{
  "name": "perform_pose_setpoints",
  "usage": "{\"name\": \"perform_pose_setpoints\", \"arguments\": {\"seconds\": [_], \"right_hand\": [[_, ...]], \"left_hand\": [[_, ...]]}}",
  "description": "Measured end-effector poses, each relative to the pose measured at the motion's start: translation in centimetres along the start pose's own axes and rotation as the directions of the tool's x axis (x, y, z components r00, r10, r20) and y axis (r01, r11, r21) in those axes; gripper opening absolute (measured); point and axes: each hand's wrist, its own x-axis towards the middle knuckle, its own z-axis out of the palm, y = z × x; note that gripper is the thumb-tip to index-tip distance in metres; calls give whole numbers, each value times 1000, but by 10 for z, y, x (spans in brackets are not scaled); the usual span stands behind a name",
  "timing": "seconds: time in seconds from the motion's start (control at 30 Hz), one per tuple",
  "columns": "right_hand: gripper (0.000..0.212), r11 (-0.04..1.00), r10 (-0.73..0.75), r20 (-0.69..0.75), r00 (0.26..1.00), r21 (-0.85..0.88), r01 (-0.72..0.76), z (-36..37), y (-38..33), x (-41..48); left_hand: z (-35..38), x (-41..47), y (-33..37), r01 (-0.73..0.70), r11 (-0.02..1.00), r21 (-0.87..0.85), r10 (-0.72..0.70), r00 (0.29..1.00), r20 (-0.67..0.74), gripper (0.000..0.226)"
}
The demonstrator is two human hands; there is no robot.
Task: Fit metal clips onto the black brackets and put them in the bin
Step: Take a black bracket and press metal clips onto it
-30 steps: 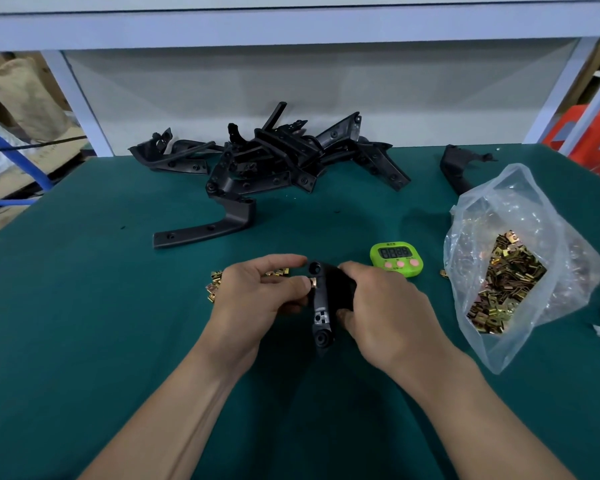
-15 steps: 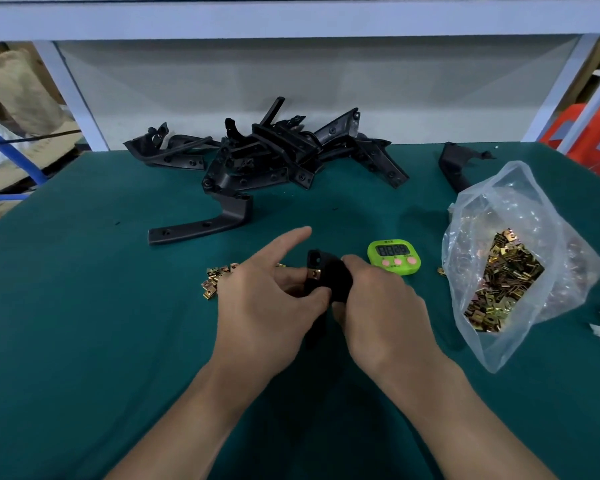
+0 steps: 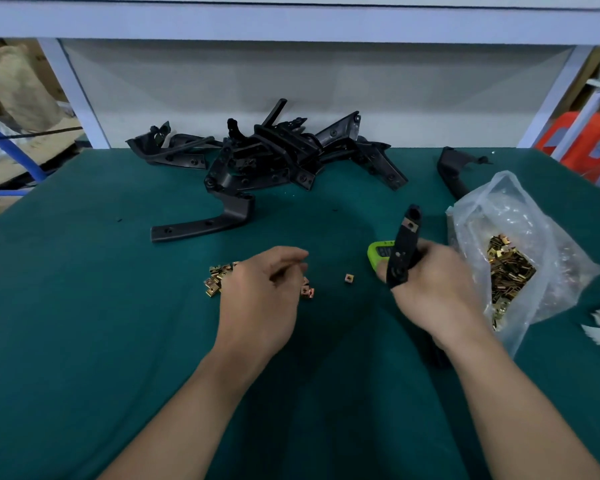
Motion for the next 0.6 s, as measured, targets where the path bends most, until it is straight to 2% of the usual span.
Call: {"name": "perform_pose_setpoints", "arguments": {"seconds": [0.07,0.17,0.23,0.37,0.6], "right_hand": [[12,998,-42,64,997,-49,45,3,-2,-4],[10,959,-192,131,973,-188,214,18,-6,-15],[17,922,-252,144,957,-263,283,29,-9,-21],[18,904,-267,113,957,-316,290,38,-9,-24],[20,915,-232,101,967,-314,252,40,-11,-19]], "left_hand": [[-3,3,-4,-10,995,96,12,1000,-15,29],[-3,6,-8,-25,987,159,28,999,-18,29],[-2,7,-9,-48,978,204,49,999,-2,29],[-1,3,-10,-95,953,287,79,995,67,28],[0,3,-8,-93,955,282,69,993,93,22]]}}
